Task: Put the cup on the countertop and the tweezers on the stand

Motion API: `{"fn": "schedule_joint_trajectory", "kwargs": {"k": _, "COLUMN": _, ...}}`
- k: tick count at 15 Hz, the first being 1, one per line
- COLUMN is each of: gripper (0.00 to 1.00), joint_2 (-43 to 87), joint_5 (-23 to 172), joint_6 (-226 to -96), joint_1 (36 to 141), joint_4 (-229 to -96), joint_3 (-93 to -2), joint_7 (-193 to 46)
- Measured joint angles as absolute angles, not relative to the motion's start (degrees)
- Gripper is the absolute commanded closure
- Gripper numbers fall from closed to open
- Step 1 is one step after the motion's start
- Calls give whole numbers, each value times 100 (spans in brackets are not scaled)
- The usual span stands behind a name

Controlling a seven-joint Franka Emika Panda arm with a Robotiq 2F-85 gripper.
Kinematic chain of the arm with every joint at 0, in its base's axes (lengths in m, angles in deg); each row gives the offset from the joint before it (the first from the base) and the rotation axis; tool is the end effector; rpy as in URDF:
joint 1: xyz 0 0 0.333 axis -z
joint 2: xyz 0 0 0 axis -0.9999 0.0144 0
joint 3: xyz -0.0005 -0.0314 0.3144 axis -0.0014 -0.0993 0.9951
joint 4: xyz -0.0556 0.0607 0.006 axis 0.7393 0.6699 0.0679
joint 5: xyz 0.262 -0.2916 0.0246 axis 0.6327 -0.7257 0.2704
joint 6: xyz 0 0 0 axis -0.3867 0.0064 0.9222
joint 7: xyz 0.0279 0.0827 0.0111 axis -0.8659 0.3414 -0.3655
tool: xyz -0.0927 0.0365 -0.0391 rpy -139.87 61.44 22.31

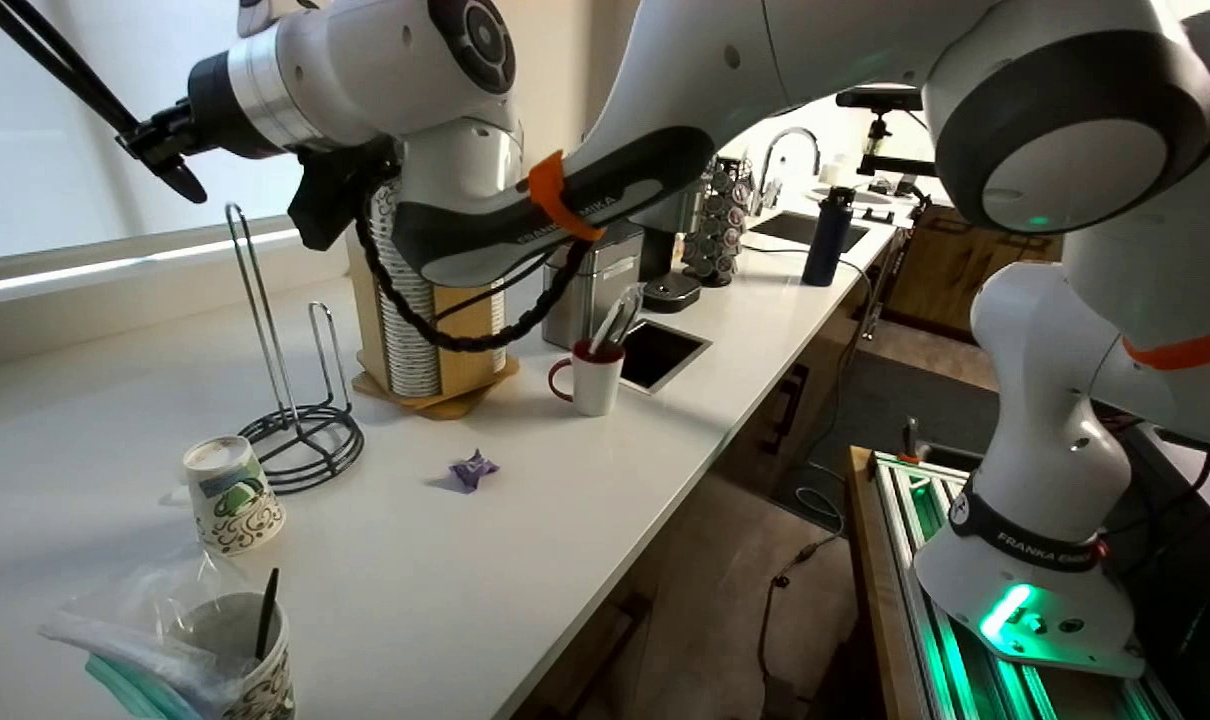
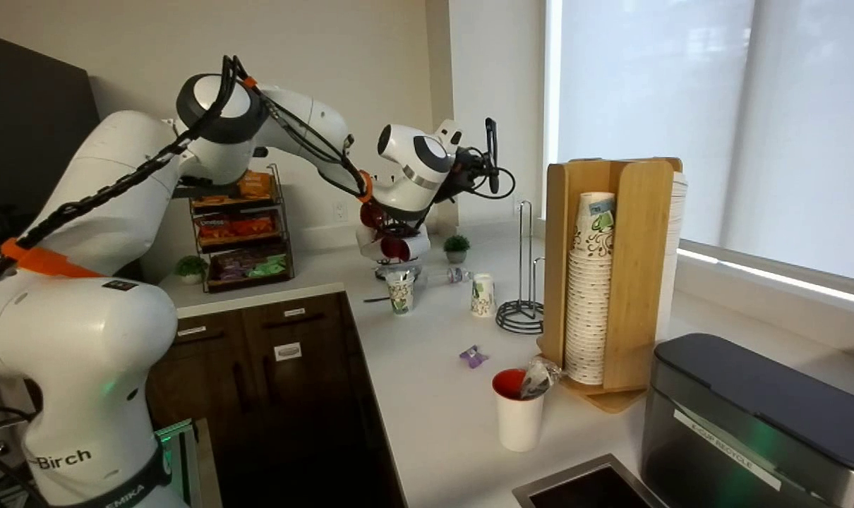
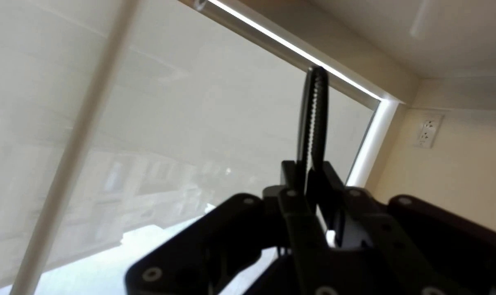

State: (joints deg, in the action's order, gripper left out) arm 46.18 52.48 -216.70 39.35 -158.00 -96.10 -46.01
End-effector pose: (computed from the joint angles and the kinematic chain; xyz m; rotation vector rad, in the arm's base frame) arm 0.7087 0.2009 0.4841 2.2794 0.4693 1.7244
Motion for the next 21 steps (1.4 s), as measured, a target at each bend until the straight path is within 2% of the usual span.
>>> {"fn": "schedule_joint_trajectory", "kwargs": {"k": 1, "gripper": 96, "joint_2": 4606, "joint_5": 5254, "joint_6": -21670, "joint_1": 3822, "joint_4": -15923, "joint_3": -9638, "joint_7": -4559}}
{"fn": "schedule_joint_trajectory", "kwargs": {"k": 5, "gripper": 96, "joint_2": 4698, "joint_5": 5374, "joint_6": -21670, "joint_1": 3710, "joint_4": -15985, "joint_3": -9729, "joint_7": -4506}}
{"fn": "schedule_joint_trajectory", "kwargs": {"k": 12, "gripper": 96, "joint_2": 5690, "joint_5": 7268, "joint_6": -21633, "joint_1": 3135, "joint_4": -15624, "joint_3": -11444, "joint_7": -3714}}
{"fn": "schedule_joint_trajectory", "kwargs": {"k": 16, "gripper": 96, "joint_2": 5874, "joint_5": 8409, "joint_6": -21176, "joint_1": 3053, "joint_4": -15899, "joint_3": -11225, "joint_7": -4248}}
{"fn": "schedule_joint_trajectory", "kwargs": {"k": 21, "gripper": 96, "joint_2": 5879, "joint_5": 8642, "joint_6": -20741, "joint_1": 2576, "joint_4": -16368, "joint_3": -11041, "joint_7": -4599}}
